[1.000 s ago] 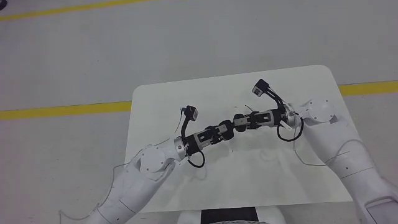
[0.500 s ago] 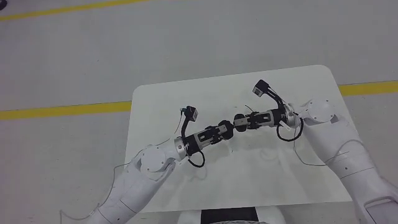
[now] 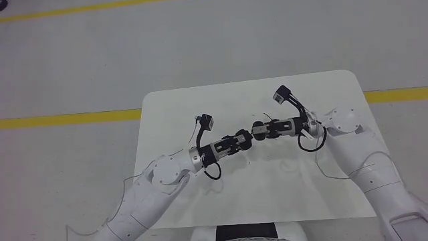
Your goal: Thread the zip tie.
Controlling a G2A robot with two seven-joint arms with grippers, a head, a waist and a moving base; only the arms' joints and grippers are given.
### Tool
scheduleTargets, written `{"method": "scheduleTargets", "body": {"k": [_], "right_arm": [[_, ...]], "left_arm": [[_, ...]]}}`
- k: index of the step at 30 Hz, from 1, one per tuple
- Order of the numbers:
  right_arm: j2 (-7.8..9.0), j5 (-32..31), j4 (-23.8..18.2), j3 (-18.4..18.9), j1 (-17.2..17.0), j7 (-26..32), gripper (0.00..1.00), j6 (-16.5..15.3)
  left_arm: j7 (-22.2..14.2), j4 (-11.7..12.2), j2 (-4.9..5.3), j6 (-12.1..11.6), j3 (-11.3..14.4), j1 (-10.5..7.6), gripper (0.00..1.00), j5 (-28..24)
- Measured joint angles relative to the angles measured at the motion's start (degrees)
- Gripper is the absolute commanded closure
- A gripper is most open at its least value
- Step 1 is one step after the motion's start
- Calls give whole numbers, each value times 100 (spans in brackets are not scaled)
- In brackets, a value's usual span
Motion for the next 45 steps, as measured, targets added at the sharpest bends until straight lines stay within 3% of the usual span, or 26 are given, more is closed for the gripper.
{"method": "scheduleTargets", "body": {"k": [15,22,29,30,32,45], "right_arm": [[-18,-97,21,-27,21,0,100,0],[-21,-105,42,-63,36,0,100,0],[-18,-149,47,-92,53,0,100,0],[-18,-161,41,-96,54,0,74,0],[-17,-169,27,-104,54,0,0,0],[15,-205,177,477,-21,-30,0,0]], "left_arm": [[-4,55,-33,37,35,-38,89,12],[-7,96,-46,47,38,-55,100,14],[-16,98,-48,47,14,-33,100,14],[-18,98,-48,44,10,-29,100,14],[-22,100,-47,42,0,-20,100,21],[38,-11,-6,5,-153,63,100,394]]}}
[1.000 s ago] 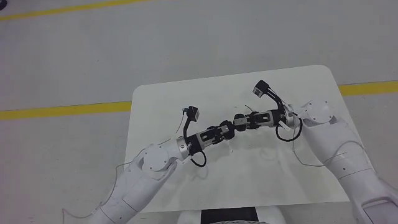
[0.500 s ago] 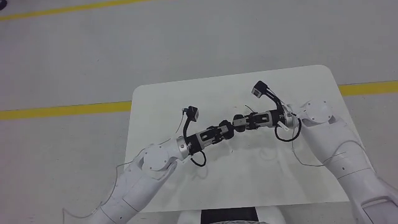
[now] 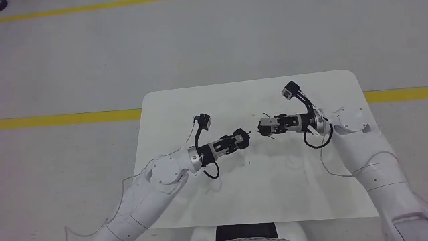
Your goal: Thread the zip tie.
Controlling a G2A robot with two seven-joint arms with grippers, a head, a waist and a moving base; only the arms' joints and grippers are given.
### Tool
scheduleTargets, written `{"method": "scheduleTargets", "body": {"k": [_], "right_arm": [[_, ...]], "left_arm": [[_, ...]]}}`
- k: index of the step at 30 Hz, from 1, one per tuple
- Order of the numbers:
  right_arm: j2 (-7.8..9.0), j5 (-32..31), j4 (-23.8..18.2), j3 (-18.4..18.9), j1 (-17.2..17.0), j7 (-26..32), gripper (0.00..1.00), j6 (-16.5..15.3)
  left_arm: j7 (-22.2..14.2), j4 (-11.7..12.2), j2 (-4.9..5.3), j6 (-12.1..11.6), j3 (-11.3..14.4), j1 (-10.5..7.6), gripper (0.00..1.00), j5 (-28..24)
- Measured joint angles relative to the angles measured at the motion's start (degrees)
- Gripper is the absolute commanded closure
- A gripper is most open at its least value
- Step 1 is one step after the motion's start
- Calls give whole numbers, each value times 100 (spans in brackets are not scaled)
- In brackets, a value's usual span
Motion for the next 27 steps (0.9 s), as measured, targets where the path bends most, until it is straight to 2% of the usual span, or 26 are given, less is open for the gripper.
{"method": "scheduleTargets", "body": {"k": [6,10,18,22,24,27], "right_arm": [[19,-74,136,196,-28,-175,0,0],[-1,306,294,194,-66,-208,0,61],[0,292,284,194,-64,-206,0,58],[7,253,250,186,-66,-244,0,47],[44,-76,106,169,-62,-429,0,13],[123,-1237,-160,115,-30,-658,0,85]], "left_arm": [[70,-161,52,-419,-100,106,100,734],[239,-173,76,-438,-156,127,100,1508],[230,-172,75,-436,-154,126,100,1336],[395,-220,64,-436,-164,112,100,1396],[446,-216,87,-437,-239,105,100,1684],[553,-263,131,-437,-400,200,100,2057]]}}
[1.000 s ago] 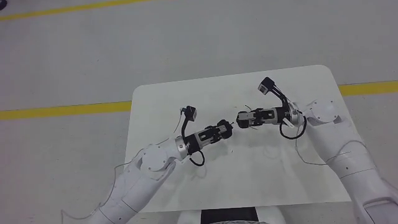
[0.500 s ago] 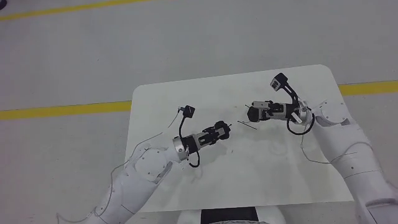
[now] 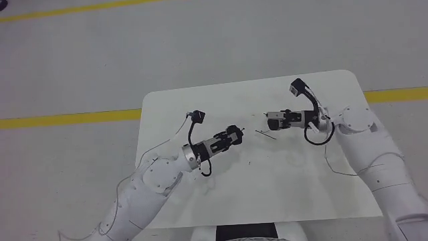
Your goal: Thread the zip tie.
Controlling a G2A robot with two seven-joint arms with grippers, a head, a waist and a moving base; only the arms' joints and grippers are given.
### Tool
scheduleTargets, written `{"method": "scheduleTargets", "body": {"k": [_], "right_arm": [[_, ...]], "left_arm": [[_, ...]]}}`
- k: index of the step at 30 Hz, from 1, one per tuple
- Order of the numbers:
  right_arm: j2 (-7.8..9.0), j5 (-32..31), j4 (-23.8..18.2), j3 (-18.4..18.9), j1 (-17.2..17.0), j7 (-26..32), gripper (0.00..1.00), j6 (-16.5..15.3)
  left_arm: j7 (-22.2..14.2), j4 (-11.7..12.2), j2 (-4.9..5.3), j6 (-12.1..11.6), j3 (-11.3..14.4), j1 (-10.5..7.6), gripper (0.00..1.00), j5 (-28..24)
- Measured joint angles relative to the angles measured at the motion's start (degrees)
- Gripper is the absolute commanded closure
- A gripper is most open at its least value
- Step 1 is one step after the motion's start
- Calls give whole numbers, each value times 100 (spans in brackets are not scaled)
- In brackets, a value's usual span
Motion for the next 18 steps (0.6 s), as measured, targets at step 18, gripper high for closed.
{"method": "scheduleTargets", "body": {"k": [18], "right_arm": [[90,-2277,-362,-546,294,-7,0,270]], "left_arm": [[12,-262,141,18,-498,541,100,163]]}}
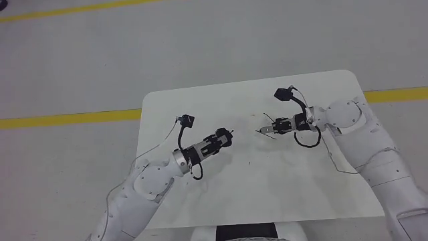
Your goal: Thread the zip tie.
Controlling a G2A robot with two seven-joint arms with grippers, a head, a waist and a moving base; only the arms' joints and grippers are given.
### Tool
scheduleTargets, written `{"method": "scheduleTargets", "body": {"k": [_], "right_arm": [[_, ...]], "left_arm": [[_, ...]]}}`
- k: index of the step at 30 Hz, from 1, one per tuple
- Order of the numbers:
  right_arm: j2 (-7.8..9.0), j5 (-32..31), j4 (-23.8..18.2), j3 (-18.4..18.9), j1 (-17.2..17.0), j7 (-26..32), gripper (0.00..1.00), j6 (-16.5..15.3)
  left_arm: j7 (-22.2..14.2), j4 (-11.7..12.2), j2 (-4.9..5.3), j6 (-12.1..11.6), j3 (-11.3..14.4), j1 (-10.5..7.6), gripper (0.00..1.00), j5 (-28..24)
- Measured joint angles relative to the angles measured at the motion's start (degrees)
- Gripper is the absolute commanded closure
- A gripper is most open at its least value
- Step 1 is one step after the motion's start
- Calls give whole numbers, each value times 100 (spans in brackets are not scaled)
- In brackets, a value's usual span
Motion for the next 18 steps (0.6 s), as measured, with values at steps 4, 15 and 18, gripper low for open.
{"method": "scheduleTargets", "body": {"k": [4,15,18], "right_arm": [[19,-277,-100,-68,-6,-161,0,78],[-58,-1438,117,-940,695,115,0,-321],[-100,-1369,196,-1271,956,231,0,-364]], "left_arm": [[0,0,0,0,0,0,100,0],[0,0,0,-1,0,0,100,0],[0,0,0,-1,0,0,100,0]]}}
